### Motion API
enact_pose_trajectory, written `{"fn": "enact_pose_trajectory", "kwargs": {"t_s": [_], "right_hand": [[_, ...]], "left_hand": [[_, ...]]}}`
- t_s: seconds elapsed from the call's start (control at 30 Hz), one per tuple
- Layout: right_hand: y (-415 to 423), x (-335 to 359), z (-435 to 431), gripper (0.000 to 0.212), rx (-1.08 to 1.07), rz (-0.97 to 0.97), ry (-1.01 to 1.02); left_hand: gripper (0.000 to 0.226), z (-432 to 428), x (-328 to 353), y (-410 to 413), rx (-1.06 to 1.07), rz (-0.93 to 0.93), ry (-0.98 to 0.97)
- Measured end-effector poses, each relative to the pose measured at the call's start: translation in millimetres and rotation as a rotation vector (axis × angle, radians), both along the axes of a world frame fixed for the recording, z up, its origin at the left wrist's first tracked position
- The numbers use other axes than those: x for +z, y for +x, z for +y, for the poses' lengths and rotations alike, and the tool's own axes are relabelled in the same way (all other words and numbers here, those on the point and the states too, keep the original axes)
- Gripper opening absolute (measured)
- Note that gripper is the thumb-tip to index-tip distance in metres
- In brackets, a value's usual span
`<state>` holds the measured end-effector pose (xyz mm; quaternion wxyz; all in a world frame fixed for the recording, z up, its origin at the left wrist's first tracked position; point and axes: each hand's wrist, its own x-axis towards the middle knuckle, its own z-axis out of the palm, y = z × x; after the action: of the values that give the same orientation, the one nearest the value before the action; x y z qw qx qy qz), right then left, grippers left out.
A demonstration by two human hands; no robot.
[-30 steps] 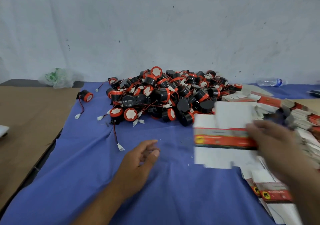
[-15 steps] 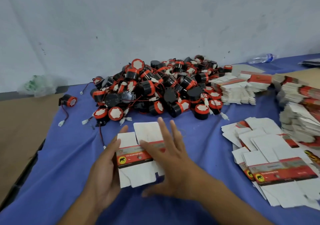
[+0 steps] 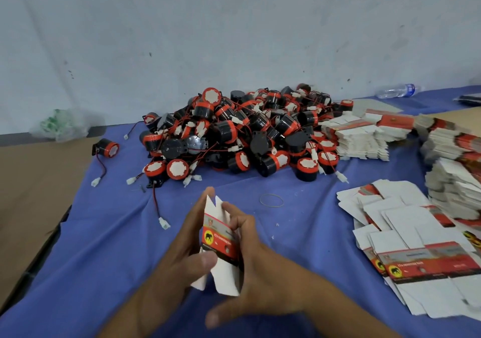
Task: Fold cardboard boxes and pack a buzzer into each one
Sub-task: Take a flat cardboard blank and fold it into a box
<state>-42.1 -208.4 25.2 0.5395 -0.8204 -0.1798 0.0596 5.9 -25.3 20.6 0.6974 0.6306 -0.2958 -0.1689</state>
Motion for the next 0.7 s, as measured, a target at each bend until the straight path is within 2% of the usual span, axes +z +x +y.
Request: {"fn": "enact_pose_trajectory", "kwargs": {"t_s": [0.1, 0.2, 0.3, 0.37, 0.47, 0.57, 0.7], "right_hand": [[0.3, 5.7, -4.8, 0.130, -0.003, 0.019, 0.071], [-2.0, 10.5, -1.1, 0.107, -0.025, 0.037, 0.162], [-3.2, 12.3, 5.1, 0.064, -0.226, -0.085, 0.130], [-4.3, 15.2, 6.4, 0.048, -0.292, -0.142, 0.150], [-3.9, 17.1, 5.6, 0.042, -0.223, -0.110, 0.220], [-2.9, 19.0, 2.4, 0.045, -0.206, -0.104, 0.262], [0.6, 24.9, -2.2, 0.038, -0.182, -0.059, 0.225]], "left_hand": [[0.087, 1.7, -1.3, 2.4, -0.027, -0.024, -0.055], [0.080, -3.6, 0.9, 3.0, -0.018, 0.019, -0.086], [0.101, -11.0, 5.3, 7.1, 0.074, -0.026, -0.054], [0.109, -9.9, 2.3, 7.9, 0.124, -0.107, 0.018], [0.101, -9.8, -1.5, -2.7, 0.105, -0.230, 0.051], [0.068, -13.9, 2.7, -5.0, 0.228, -0.262, 0.002], [0.061, -12.3, 8.3, -7.0, 0.197, -0.163, -0.002]]}}
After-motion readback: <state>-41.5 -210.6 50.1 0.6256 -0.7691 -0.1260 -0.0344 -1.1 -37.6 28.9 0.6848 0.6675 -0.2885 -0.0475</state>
